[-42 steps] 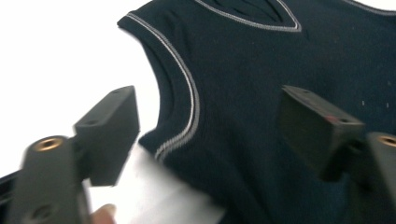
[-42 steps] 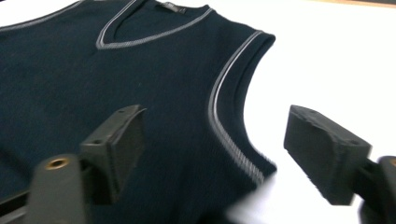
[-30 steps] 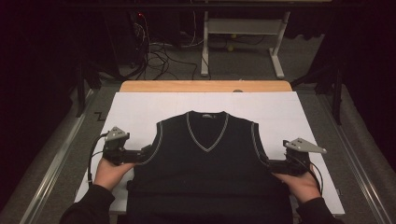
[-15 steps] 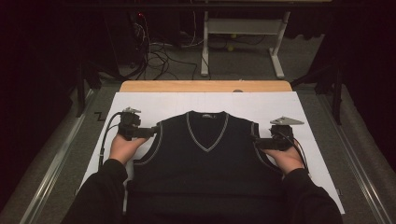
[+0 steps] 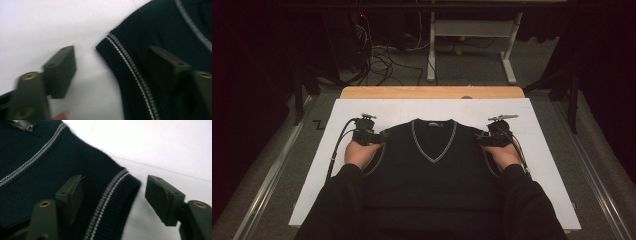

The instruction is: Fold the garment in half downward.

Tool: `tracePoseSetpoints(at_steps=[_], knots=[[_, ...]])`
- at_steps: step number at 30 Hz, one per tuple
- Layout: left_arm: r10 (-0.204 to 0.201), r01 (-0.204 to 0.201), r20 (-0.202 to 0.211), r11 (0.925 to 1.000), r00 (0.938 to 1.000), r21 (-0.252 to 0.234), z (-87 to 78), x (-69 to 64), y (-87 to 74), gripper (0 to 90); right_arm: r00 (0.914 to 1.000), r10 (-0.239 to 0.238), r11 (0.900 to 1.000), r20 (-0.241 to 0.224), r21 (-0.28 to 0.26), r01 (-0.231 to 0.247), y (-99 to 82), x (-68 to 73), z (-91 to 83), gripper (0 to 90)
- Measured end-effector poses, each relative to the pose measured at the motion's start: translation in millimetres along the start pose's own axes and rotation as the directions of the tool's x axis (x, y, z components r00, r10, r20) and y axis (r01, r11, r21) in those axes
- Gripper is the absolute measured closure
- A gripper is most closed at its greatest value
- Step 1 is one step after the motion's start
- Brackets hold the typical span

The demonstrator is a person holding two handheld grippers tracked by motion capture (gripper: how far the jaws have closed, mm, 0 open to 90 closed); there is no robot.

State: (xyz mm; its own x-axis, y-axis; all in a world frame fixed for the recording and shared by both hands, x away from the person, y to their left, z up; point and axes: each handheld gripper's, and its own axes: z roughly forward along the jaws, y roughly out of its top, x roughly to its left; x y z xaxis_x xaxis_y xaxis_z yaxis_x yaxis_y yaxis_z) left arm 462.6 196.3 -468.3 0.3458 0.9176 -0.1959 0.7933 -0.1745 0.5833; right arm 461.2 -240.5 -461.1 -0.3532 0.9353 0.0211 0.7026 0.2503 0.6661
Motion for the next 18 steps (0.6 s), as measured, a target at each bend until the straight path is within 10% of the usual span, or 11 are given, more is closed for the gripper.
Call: tracePoseSetpoints(at_steps=[7,10,18], knots=[[0.003,-0.003,-0.014,0.9999,0.9999,-0.013,3.4,-10.4,0.2,50.3,0.9995,-0.021,0.9997,0.022,0.014,0.021,-0.4,5.6,3.4,42.8],[0.019,-0.019,0.019,0.9997,0.9996,-0.017,3.9,-11.8,-1.6,65.9,0.9994,-0.029,0.9996,-0.017,0.002,0.03,-3.0,7.5,1.0,68.7],[0.029,-0.027,0.058,0.9989,0.9979,-0.037,-1.1,-13.2,-2.4,73.2,0.9954,-0.096,0.9951,-0.003,-0.025,0.095,-2.8,12.0,-6.2,78.7]])
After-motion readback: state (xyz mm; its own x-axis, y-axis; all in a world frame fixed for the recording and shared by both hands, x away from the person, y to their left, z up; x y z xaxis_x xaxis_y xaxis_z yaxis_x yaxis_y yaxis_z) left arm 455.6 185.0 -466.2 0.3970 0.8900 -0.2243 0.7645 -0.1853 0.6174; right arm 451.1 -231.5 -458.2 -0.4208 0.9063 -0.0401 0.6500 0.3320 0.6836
